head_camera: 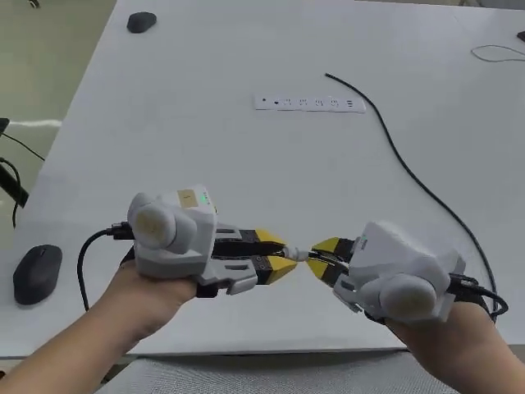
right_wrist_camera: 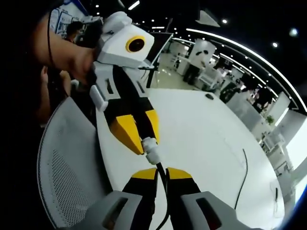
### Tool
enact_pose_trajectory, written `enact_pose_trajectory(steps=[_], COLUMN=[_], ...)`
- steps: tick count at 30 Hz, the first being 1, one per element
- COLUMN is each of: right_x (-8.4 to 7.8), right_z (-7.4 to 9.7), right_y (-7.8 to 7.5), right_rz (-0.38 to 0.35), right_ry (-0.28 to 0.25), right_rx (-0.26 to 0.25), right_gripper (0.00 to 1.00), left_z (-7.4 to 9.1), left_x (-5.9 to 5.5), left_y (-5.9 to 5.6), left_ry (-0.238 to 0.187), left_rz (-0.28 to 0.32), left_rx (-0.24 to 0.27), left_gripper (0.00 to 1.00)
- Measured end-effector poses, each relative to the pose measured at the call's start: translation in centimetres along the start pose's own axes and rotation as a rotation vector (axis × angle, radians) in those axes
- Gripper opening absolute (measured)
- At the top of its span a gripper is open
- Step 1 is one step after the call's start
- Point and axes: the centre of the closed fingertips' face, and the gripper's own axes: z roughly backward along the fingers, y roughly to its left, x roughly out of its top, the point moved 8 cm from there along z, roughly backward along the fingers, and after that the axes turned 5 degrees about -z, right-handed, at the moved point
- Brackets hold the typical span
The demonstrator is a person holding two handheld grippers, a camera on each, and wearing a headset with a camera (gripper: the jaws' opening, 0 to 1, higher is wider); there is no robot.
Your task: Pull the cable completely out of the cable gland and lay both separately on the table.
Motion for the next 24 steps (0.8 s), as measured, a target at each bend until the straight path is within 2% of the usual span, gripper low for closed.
enact_pose_trajectory(steps=[3, 10, 15, 21, 23, 24], right_x=[0.0, -0.2, -1.1, -2.7, -3.3, -3.9], right_z=[0.1, 0.2, 0.2, 0.6, 0.7, 0.8], right_y=[-0.1, -0.1, -0.3, -1.2, -1.5, -1.7], right_rz=[-0.009, -0.086, -0.13, -0.28, -0.355, -0.392], right_ry=[-0.006, -0.011, -0.001, -0.003, -0.012, 0.0], right_rx=[-0.004, -0.016, -0.039, -0.07, -0.071, -0.08], right_gripper=[0.01, 0.01, 0.01, 0.01, 0.01, 0.01], left_z=[-0.1, -0.1, 0.1, 0.4, 0.5, 0.5], left_x=[0.1, 0.2, 0.1, 0.4, 0.5, 0.5], left_y=[0.0, -0.1, -0.2, -0.5, -0.5, -0.5], left_ry=[-0.002, -0.009, -0.008, -0.02, -0.024, -0.025], left_rz=[-0.002, -0.006, -0.009, -0.012, -0.013, -0.014], left_rx=[0.001, 0.003, 0.004, 0.004, 0.004, 0.005], left_gripper=[0.15, 0.15, 0.15, 0.15, 0.15, 0.15])
